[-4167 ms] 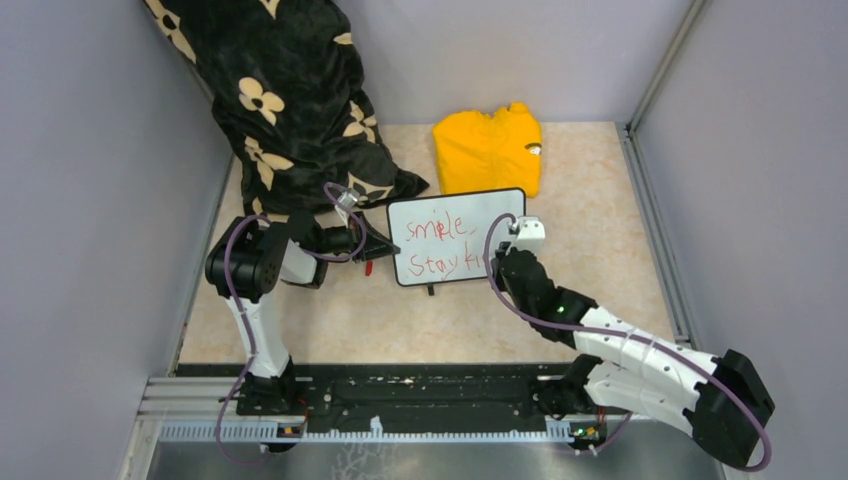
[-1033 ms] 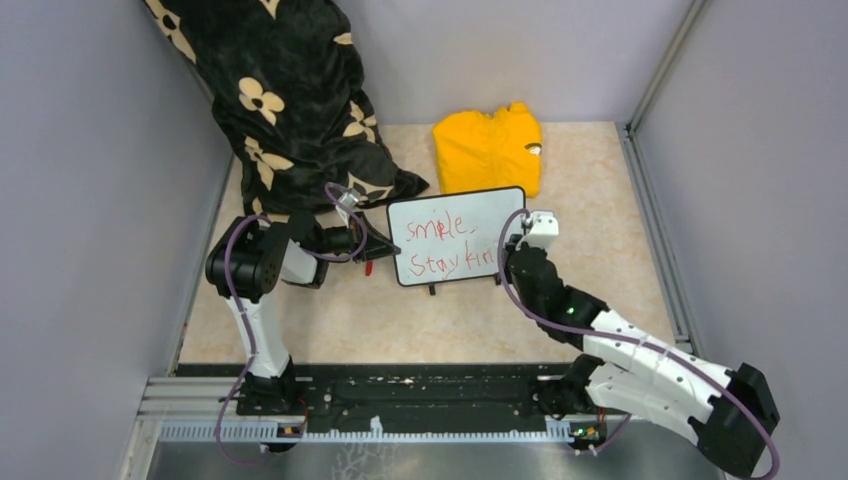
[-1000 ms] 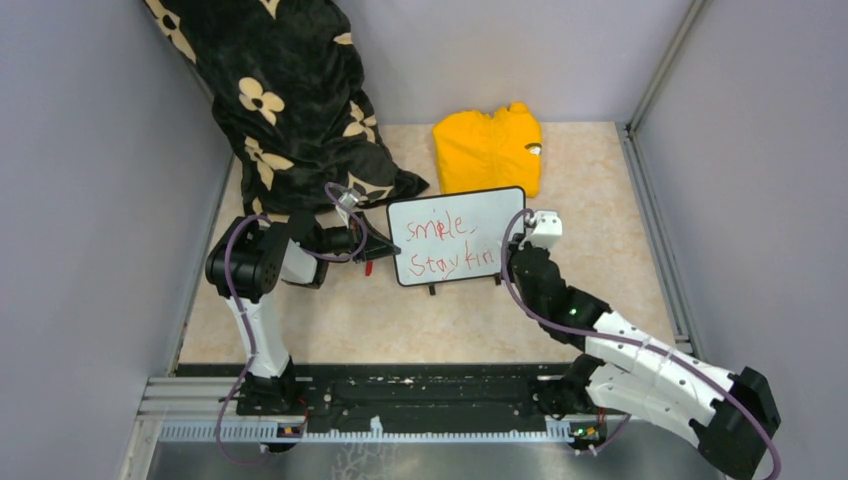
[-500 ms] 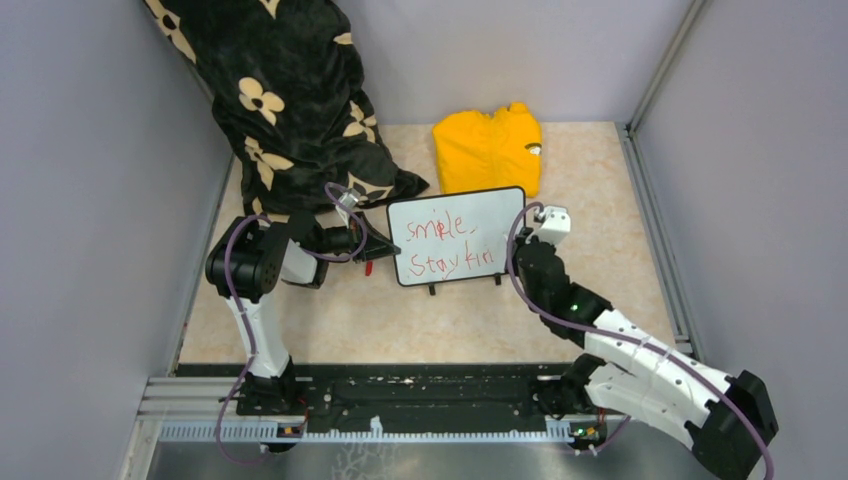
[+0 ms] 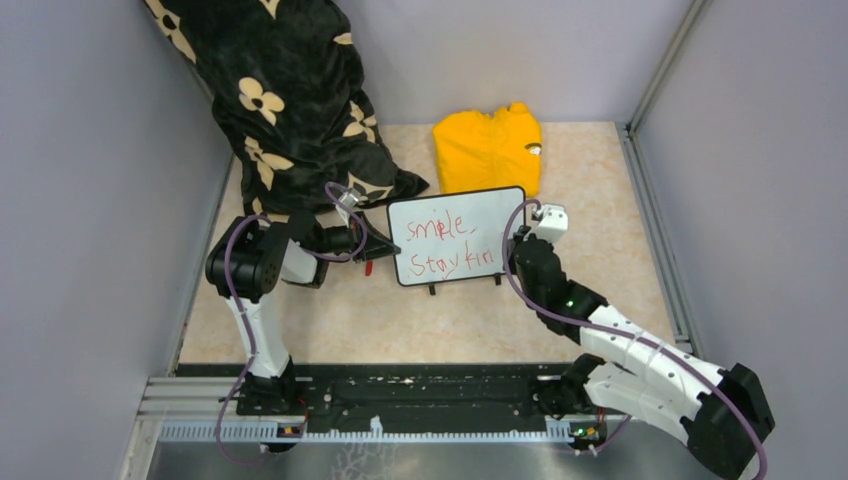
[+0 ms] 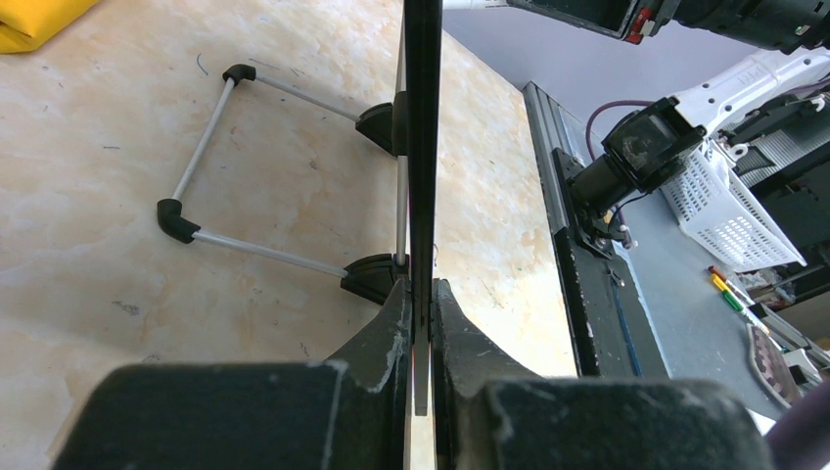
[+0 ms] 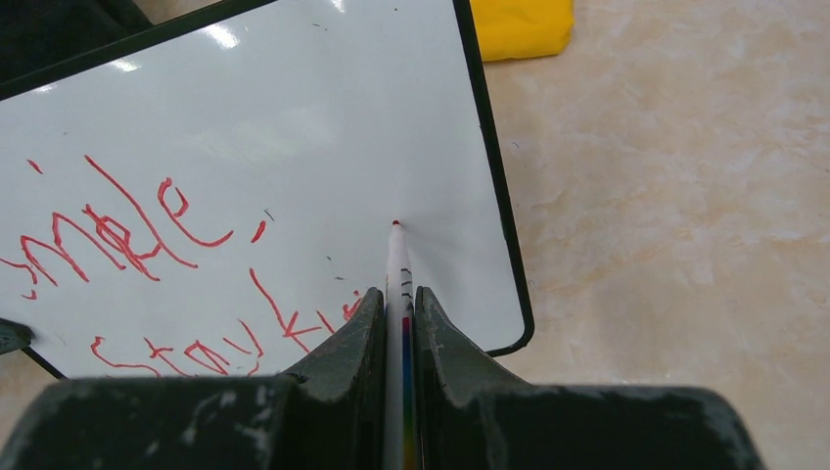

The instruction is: Write a sentence on the whiteboard

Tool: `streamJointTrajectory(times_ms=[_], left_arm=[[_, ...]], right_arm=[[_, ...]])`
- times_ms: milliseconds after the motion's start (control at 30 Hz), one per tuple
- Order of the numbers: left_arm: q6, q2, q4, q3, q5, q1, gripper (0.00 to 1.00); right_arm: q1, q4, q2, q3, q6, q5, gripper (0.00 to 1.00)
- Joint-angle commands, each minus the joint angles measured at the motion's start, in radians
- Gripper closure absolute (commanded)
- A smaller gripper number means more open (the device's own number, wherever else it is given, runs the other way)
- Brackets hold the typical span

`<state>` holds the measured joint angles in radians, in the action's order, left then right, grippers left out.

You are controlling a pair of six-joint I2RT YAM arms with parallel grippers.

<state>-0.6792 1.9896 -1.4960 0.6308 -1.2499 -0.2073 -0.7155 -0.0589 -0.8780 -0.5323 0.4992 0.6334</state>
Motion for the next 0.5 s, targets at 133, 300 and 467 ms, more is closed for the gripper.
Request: streamJointTrajectory(times_ms=[133, 300, 467], left_arm=[[0.022, -0.003, 0.006, 0.014, -0.023, -0.01, 1.0], [0.022, -0.003, 0.006, 0.014, -0.023, -0.011, 1.0], [0.023, -0.006, 0.009, 0.015, -0.025, -0.01, 1.0]], right_arm=[[0.013, 0.021, 0.009, -0.009, 0.026, -0.004, 1.0], [0.013, -0.007, 0.02, 0.008, 0.042, -0.01, 1.0], [0.013, -0.027, 0.038, 0.033, 0.057, -0.017, 1.0]])
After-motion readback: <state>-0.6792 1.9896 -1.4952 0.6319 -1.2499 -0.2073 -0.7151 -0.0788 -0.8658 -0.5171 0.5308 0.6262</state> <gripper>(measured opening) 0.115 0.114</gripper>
